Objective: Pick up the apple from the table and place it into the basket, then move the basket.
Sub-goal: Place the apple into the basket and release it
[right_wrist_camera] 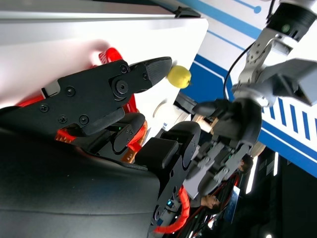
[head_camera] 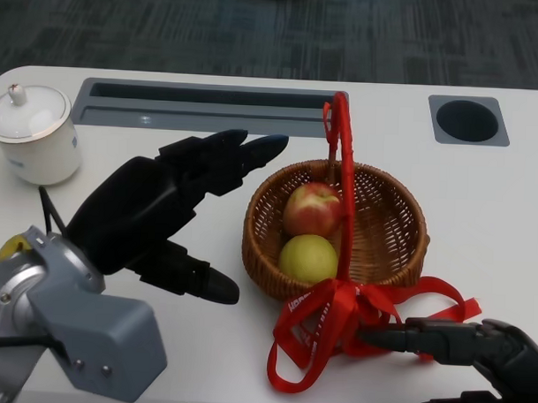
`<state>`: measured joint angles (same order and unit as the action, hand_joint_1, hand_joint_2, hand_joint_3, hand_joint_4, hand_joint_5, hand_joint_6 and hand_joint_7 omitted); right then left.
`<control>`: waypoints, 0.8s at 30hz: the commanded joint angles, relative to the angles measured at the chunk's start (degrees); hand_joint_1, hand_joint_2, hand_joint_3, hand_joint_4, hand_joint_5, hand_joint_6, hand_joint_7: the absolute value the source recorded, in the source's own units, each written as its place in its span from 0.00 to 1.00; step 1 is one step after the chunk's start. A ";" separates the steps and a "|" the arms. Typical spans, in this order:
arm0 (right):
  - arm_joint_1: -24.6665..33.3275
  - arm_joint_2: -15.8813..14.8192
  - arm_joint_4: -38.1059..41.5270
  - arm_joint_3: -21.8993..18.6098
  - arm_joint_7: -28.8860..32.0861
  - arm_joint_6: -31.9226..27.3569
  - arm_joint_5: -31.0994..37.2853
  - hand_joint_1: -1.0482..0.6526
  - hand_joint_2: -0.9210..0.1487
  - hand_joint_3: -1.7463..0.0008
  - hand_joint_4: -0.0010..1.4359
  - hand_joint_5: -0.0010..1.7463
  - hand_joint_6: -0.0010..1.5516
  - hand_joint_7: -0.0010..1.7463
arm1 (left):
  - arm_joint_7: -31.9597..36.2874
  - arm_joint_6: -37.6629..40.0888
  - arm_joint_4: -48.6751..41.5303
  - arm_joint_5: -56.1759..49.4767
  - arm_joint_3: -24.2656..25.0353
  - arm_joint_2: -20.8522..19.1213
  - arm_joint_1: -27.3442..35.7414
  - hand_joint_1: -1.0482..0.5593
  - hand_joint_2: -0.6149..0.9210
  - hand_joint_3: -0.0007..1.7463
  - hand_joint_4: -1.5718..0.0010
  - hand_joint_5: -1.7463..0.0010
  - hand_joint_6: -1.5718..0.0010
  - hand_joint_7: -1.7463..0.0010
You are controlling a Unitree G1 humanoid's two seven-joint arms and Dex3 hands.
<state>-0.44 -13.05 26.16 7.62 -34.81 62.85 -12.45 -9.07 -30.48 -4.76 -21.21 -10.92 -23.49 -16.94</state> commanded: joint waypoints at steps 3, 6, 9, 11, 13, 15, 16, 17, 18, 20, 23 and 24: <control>-1.06 -2.18 -0.09 -1.80 0.41 1.38 -0.22 0.37 0.12 1.00 0.51 0.00 0.46 0.00 | -1.16 -4.23 0.90 6.35 2.59 -0.95 4.65 0.22 0.85 0.00 0.79 0.96 0.79 0.98; -1.85 -3.26 -0.16 -2.60 0.66 1.95 0.40 0.36 0.12 1.00 0.50 0.00 0.45 0.00 | -1.34 -7.36 0.21 9.07 3.48 -0.78 6.58 0.23 0.84 0.00 0.76 0.96 0.77 0.97; -2.56 -4.76 -0.52 -3.49 0.75 2.51 1.37 0.34 0.11 1.00 0.49 0.00 0.44 0.00 | -1.57 -10.40 -1.01 11.49 4.17 -0.40 8.16 0.25 0.84 0.00 0.72 0.96 0.73 0.97; -2.86 -5.92 -1.17 -4.16 1.04 2.96 2.38 0.33 0.12 1.00 0.48 0.00 0.44 0.00 | -1.55 -11.65 -1.76 12.32 4.52 -0.15 9.01 0.26 0.84 0.00 0.71 0.96 0.71 0.97; -3.03 -6.96 -2.01 -4.76 1.51 3.38 3.17 0.33 0.12 1.00 0.47 0.00 0.43 0.00 | -1.47 -12.54 -2.43 12.72 4.80 0.07 9.76 0.27 0.84 0.00 0.70 0.97 0.70 0.97; -3.35 -7.74 -2.53 -5.15 1.89 3.93 3.32 0.33 0.13 1.00 0.48 0.00 0.44 0.00 | -1.38 -13.24 -3.00 12.71 5.07 0.31 10.34 0.28 0.84 0.00 0.69 0.97 0.69 0.97; -3.60 -8.12 -2.68 -5.36 2.04 4.30 3.32 0.33 0.13 1.00 0.48 0.00 0.44 0.00 | -1.31 -13.51 -3.22 12.57 5.22 0.42 10.62 0.28 0.84 0.00 0.69 0.97 0.69 0.98; -3.85 -8.47 -2.76 -5.56 2.19 4.67 3.33 0.33 0.13 1.00 0.48 0.01 0.44 0.00 | -1.25 -13.69 -3.38 12.40 5.35 0.52 10.86 0.29 0.84 0.00 0.69 0.97 0.68 0.98; -4.14 -8.83 -2.75 -5.76 2.34 5.15 3.29 0.33 0.13 1.00 0.48 0.01 0.44 0.00 | -1.27 -13.82 -3.50 12.31 5.46 0.59 11.11 0.29 0.84 0.00 0.69 0.97 0.68 0.98; -4.86 -9.51 -2.46 -6.04 2.59 6.37 3.02 0.32 0.13 1.00 0.49 0.01 0.44 0.00 | -1.45 -13.98 -3.76 12.39 5.59 0.65 11.59 0.29 0.85 0.00 0.68 0.98 0.68 0.98; -6.64 -10.57 -1.38 -6.25 2.81 8.23 2.68 0.32 0.13 1.00 0.48 0.00 0.43 0.00 | -1.73 -14.45 -4.48 12.81 5.65 0.69 12.14 0.30 0.85 0.00 0.68 0.98 0.68 0.99; -7.52 -10.93 -0.87 -6.43 2.95 8.70 2.99 0.32 0.13 1.00 0.48 0.00 0.42 0.00 | -1.77 -14.74 -4.82 12.92 5.64 0.73 12.24 0.29 0.85 0.00 0.68 0.98 0.67 0.99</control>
<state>-6.52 -22.39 24.64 2.37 -32.52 70.55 -9.09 -10.09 -44.32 -8.95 -9.69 -6.06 -22.50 -5.45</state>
